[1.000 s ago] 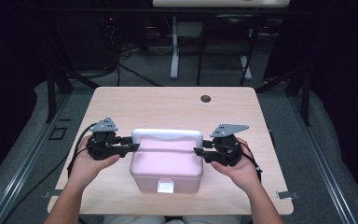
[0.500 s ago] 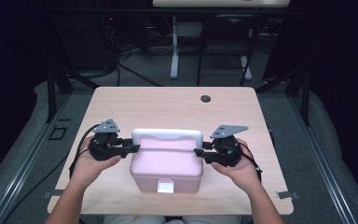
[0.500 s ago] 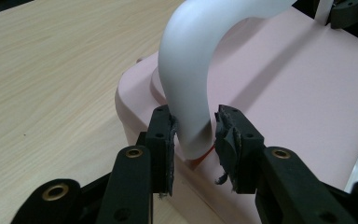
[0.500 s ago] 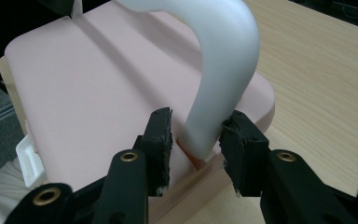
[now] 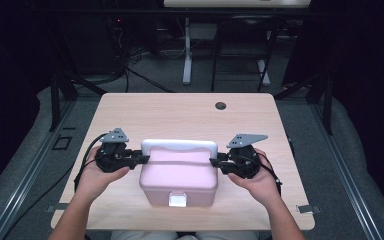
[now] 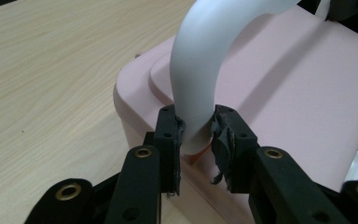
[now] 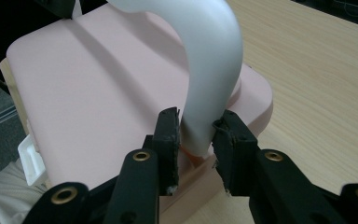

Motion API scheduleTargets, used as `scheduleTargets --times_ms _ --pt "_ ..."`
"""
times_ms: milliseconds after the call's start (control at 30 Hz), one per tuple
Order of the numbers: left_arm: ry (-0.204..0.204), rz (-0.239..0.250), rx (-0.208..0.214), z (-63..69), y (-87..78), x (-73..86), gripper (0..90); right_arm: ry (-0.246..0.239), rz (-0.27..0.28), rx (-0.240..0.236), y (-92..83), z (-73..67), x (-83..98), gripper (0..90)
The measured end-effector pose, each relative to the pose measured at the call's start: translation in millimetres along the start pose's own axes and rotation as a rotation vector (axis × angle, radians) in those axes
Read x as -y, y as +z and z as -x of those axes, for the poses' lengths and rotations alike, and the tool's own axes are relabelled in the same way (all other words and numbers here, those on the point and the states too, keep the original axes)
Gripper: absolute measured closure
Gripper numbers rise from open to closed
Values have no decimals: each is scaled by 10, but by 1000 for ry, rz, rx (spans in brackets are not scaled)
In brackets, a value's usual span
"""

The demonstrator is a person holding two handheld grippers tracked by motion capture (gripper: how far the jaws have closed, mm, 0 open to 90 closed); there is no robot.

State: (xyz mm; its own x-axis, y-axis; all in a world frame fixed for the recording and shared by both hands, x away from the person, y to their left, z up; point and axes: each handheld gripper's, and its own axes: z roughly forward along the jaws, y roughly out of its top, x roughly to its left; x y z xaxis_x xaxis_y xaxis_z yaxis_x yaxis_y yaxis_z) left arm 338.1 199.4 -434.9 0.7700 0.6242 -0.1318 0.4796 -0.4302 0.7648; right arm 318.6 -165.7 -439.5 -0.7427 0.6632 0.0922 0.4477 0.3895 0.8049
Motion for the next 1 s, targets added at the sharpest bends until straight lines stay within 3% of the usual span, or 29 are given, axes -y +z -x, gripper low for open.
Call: scheduleTargets --times_ms 1000 --pt "8 -15 13 35 -49 -22 740 19 4 -36 -31 37 4 743"
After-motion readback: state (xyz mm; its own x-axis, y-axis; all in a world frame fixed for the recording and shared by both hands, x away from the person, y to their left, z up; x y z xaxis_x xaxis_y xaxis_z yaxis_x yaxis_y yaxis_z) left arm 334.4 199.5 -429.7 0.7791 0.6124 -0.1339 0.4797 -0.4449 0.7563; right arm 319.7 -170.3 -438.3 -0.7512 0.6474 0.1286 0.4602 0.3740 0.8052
